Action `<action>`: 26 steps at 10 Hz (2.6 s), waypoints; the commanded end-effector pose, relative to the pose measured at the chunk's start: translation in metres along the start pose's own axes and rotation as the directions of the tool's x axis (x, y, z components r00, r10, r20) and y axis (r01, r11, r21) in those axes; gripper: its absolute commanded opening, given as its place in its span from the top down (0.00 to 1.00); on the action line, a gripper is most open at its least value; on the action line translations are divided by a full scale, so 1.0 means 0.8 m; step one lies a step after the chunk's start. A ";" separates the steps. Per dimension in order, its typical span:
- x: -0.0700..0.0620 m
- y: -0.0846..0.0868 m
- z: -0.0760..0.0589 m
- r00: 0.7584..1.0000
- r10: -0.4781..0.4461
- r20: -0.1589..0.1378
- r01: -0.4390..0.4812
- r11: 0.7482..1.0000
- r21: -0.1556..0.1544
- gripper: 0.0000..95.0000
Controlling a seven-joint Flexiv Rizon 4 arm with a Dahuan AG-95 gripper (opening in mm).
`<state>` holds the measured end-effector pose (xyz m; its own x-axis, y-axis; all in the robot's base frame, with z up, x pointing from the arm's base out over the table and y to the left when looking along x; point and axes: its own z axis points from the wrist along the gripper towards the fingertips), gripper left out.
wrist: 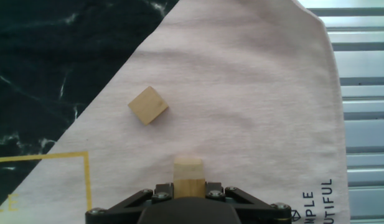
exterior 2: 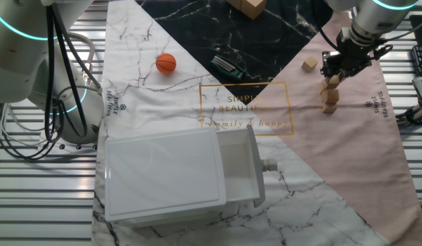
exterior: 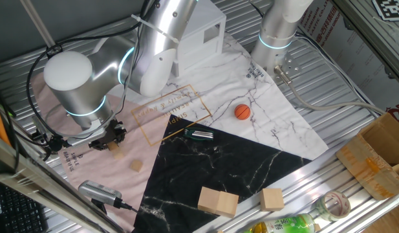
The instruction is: Stack the blocks into a pyramid shape
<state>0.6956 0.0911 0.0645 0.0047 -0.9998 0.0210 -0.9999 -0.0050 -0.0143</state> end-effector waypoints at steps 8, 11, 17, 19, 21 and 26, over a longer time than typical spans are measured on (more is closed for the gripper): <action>0.004 0.001 0.002 1.000 -0.011 0.001 0.011 1.000 0.006 1.00; 0.005 0.002 0.003 1.000 -0.012 0.002 0.012 1.000 0.007 1.00; 0.007 0.004 0.005 1.000 -0.017 0.003 0.017 1.000 0.013 1.00; 0.008 0.004 0.005 1.000 -0.019 0.003 0.019 1.000 0.014 1.00; 0.008 0.004 0.005 1.000 -0.020 0.003 0.020 1.000 0.015 1.00; 0.010 0.005 0.006 1.000 -0.025 0.001 0.025 0.999 0.020 1.00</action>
<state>0.6921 0.0826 0.0589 0.0301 -0.9994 0.0198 -0.9990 -0.0307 -0.0338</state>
